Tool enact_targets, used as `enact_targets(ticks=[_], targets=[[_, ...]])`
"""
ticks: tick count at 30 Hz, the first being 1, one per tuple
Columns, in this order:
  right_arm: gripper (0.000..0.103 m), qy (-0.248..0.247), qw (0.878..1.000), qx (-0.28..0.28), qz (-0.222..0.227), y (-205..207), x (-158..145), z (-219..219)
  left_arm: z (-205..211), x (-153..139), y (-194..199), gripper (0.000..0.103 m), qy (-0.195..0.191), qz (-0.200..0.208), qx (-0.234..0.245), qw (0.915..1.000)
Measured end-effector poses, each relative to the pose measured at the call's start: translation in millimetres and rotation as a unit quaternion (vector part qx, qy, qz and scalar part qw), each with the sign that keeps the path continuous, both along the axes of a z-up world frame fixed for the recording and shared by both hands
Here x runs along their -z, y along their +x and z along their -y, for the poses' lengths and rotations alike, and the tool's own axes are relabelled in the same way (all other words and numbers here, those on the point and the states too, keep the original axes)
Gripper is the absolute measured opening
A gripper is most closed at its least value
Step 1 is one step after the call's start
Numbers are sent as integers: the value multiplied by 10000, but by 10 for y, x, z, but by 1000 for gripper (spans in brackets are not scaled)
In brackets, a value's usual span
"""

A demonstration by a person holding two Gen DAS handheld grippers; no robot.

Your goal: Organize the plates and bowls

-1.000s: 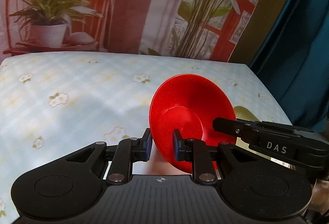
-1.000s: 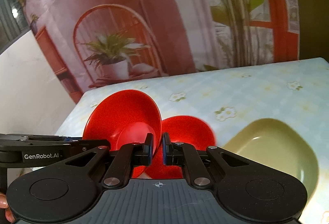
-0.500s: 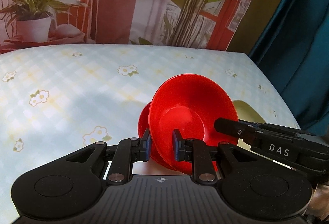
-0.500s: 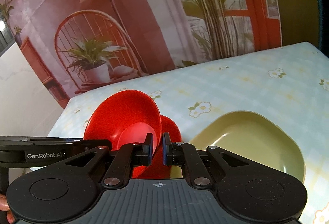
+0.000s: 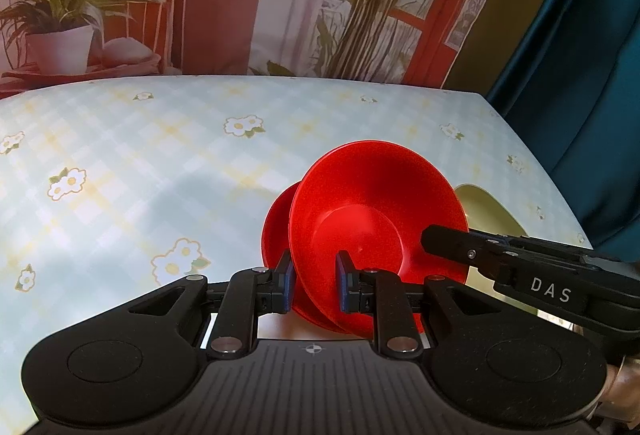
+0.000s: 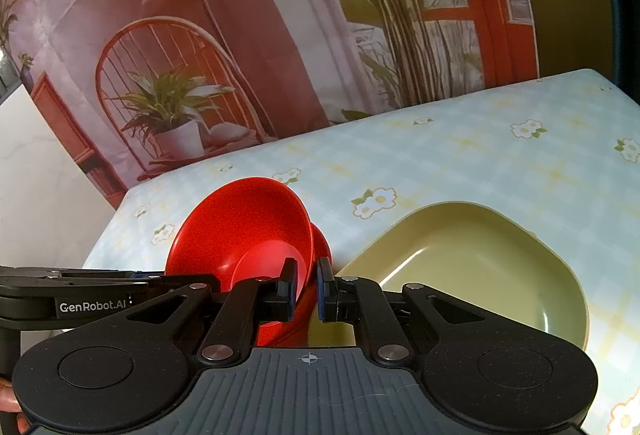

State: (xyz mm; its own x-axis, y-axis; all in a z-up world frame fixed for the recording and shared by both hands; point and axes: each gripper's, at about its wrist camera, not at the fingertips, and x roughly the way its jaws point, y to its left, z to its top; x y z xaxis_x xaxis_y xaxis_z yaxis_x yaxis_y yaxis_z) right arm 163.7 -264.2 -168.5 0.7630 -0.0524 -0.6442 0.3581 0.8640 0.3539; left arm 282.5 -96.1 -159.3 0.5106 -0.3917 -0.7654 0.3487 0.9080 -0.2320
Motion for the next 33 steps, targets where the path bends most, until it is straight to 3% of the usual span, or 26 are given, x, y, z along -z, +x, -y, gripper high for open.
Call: enact_targets(ticks=[23, 33], targets=[[9, -26, 10000, -58, -74, 45, 7, -5, -33, 6, -1, 22, -50, -56, -57, 10000], [9, -187, 9995, -190, -195, 184, 59, -36, -75, -5, 4, 22, 127, 40, -188, 9997]])
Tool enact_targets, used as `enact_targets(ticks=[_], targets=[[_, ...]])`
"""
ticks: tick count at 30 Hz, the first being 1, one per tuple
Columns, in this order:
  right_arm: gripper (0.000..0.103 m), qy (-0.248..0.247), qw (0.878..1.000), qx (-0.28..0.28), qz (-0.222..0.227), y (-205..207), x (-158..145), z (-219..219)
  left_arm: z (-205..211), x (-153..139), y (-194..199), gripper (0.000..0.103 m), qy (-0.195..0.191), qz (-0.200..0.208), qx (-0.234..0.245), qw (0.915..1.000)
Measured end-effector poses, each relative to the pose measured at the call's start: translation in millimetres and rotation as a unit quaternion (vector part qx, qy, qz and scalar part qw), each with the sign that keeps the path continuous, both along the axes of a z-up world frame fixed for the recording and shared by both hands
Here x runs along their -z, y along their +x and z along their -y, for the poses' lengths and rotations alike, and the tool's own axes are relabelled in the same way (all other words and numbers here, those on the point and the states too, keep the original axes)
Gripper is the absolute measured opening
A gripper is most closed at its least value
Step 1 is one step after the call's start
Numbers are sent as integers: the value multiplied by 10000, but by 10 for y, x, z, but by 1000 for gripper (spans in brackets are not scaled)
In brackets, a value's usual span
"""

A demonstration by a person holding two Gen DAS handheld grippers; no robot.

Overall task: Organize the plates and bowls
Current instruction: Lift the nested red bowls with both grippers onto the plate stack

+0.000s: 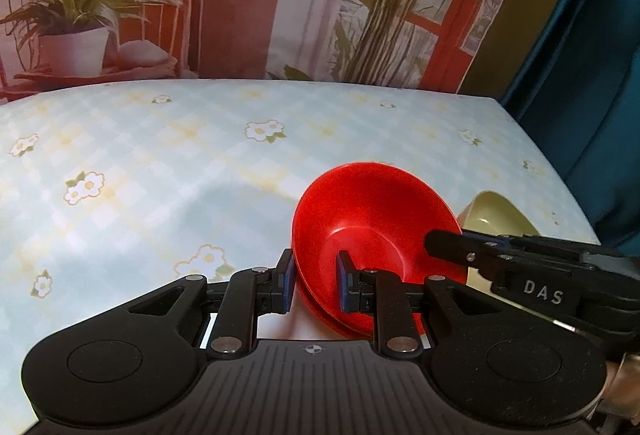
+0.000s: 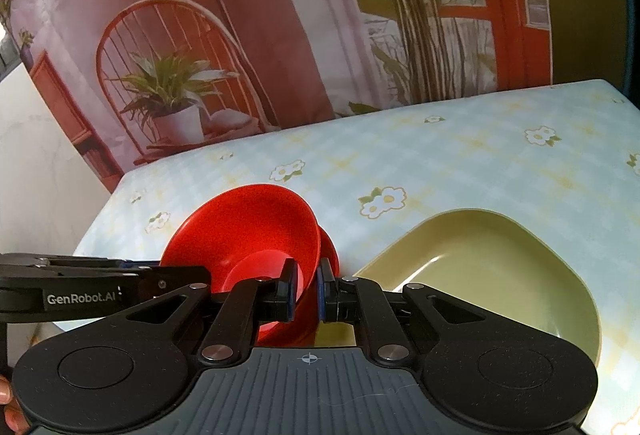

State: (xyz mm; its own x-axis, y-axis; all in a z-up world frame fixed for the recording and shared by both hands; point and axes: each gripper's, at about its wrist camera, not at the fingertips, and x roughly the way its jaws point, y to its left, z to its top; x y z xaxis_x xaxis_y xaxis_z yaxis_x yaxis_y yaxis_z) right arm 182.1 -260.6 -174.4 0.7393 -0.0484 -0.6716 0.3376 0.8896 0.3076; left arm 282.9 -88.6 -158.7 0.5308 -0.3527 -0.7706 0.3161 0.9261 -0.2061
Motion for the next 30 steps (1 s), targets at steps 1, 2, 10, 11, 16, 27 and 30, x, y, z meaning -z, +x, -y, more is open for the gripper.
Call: enact_targets(ticks=[1, 2, 10, 11, 16, 27, 30], targets=[[10, -10, 10000, -3, -1, 2, 0, -1, -14, 9, 3, 22, 8, -14, -21, 10000], [10, -15, 10000, -7, -5, 4, 2, 1, -28, 13, 6, 23, 7, -25, -47, 10000], [12, -117, 9999, -37, -17, 43, -17, 13, -103, 45, 12, 24, -111, -148, -213, 9996], [12, -144, 9999, -54, -27, 55, -22, 12, -101, 48, 10, 25, -125, -162, -226, 9995], [16, -318, 9994, -73, -64, 79, -43, 2, -121, 112, 6, 32, -296, -302, -340, 9985], [17, -459, 9985, -196, -225, 173, -22, 74, -111, 176, -1, 32, -526, -446, -300, 9972], [18, -440, 9981, -279, -320, 237, 7, 75, -117, 208, -8, 32, -561, -507, -286, 9967]])
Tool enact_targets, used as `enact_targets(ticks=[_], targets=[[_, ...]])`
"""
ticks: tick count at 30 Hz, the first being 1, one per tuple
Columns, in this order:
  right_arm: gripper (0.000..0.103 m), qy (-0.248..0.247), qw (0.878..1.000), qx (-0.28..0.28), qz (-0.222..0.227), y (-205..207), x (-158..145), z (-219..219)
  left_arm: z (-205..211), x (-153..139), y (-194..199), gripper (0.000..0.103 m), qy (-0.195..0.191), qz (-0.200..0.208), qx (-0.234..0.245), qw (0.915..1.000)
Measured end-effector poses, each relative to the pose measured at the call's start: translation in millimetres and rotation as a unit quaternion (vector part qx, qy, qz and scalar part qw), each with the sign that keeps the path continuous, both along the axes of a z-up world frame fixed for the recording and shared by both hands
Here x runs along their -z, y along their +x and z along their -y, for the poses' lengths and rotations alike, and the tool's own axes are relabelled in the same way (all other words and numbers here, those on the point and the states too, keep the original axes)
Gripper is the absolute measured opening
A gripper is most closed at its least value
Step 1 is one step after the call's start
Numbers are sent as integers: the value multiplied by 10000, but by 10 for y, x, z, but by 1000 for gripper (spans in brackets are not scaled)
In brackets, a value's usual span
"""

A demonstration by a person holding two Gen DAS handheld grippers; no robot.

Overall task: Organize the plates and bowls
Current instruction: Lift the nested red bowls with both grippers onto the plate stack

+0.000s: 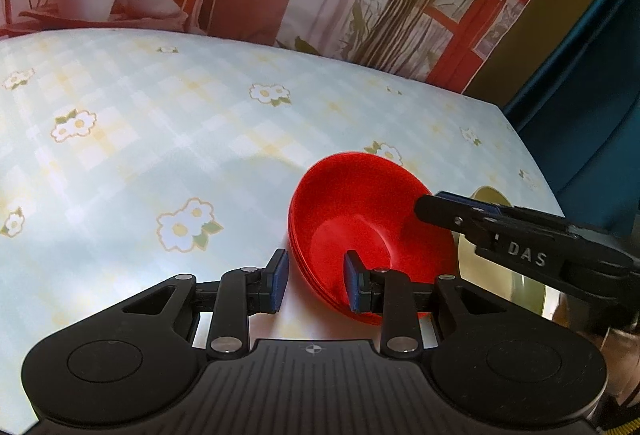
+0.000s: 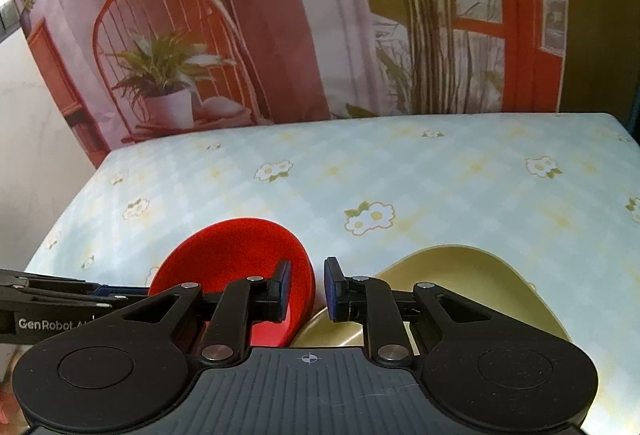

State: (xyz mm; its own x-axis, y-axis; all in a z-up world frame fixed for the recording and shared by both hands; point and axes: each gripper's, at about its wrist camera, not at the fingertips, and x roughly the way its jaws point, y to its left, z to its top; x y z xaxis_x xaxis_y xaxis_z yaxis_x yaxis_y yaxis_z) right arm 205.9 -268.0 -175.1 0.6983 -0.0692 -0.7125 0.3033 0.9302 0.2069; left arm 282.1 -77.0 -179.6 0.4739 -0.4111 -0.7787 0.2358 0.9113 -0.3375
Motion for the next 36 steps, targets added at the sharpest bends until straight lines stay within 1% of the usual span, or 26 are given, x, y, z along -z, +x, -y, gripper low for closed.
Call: enact_targets(ticks=[9, 14, 20, 25, 30, 36], targets=[[18, 35, 9996, -186, -187, 131, 72, -3, 24, 54, 28, 31, -94, -54, 5, 9999], [18, 308, 9989, -138, -315, 149, 157, 37, 14, 53, 14, 31, -119, -45, -9, 9999], [17, 476, 9985, -77, -268, 117, 177, 43, 3, 48, -15, 31, -116, -51, -91, 9999], [11, 659, 9976, 23, -196, 74, 178, 64, -39, 33, -23, 31, -148, -64, -156, 9997], [11, 710, 9974, 39, -75, 52, 130, 22, -78, -28, -64, 31, -156, 20, -247, 9996], [11, 807, 9967, 27, 42, 21, 61, -33, -163, -109, -166, 31, -255, 119, -398, 9988]])
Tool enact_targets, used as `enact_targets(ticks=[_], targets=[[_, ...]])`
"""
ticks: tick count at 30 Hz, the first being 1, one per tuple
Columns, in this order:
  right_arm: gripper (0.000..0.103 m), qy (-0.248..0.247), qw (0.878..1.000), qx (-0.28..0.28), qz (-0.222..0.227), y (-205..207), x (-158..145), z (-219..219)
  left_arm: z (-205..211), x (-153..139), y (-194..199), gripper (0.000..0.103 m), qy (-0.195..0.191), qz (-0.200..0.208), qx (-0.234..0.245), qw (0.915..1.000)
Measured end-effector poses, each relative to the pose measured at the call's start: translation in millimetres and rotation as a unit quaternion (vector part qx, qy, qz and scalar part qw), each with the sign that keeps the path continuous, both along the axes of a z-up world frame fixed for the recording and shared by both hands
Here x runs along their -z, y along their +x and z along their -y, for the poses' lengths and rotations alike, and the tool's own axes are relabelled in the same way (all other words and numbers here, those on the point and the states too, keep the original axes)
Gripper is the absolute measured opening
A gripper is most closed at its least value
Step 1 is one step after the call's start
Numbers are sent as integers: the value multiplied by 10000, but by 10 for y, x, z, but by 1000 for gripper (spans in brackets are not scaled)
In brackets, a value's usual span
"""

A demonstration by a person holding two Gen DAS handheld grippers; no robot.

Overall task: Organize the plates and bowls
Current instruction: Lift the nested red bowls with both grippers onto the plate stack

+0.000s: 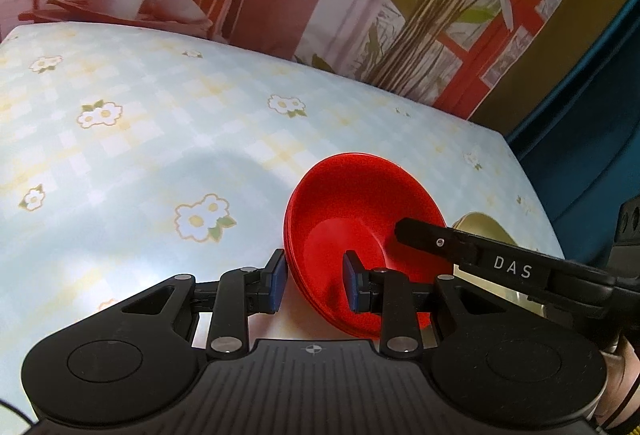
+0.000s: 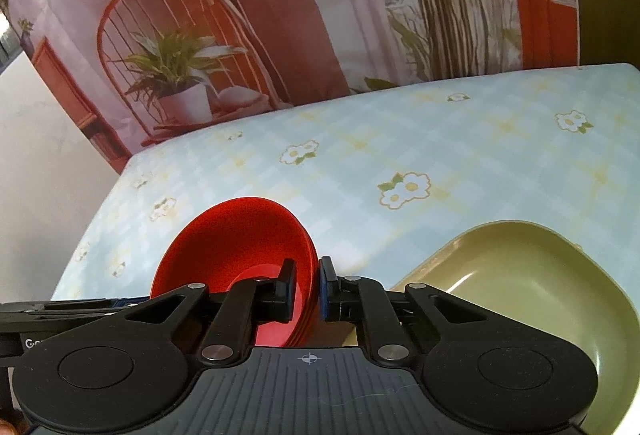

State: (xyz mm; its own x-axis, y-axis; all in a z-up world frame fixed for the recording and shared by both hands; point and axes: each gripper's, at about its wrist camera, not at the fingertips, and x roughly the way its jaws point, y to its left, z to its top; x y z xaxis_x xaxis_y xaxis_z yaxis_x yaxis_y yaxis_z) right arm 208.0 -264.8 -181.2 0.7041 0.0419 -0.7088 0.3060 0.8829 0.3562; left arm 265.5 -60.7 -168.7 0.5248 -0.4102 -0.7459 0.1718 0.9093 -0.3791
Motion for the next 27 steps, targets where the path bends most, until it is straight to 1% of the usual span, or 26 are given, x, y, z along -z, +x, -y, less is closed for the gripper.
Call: enact_targets(ticks=[7, 14, 22, 27], targets=[[11, 47, 10000, -26, 72, -95, -69, -95, -61, -82, -157, 31, -14, 84, -40, 10000], [9, 185, 9997, 66, 156, -197, -93, -132, -114, -100, -213, 31, -83, 108, -46, 9999], [9, 164, 9993, 142, 304, -288, -171, -122, -111, -175, -260, 30, -143, 246, 63, 9996], [9, 111, 9990, 149, 408, -347, -237, -103, -72, -216, -281, 30, -102, 293, 117, 9995]])
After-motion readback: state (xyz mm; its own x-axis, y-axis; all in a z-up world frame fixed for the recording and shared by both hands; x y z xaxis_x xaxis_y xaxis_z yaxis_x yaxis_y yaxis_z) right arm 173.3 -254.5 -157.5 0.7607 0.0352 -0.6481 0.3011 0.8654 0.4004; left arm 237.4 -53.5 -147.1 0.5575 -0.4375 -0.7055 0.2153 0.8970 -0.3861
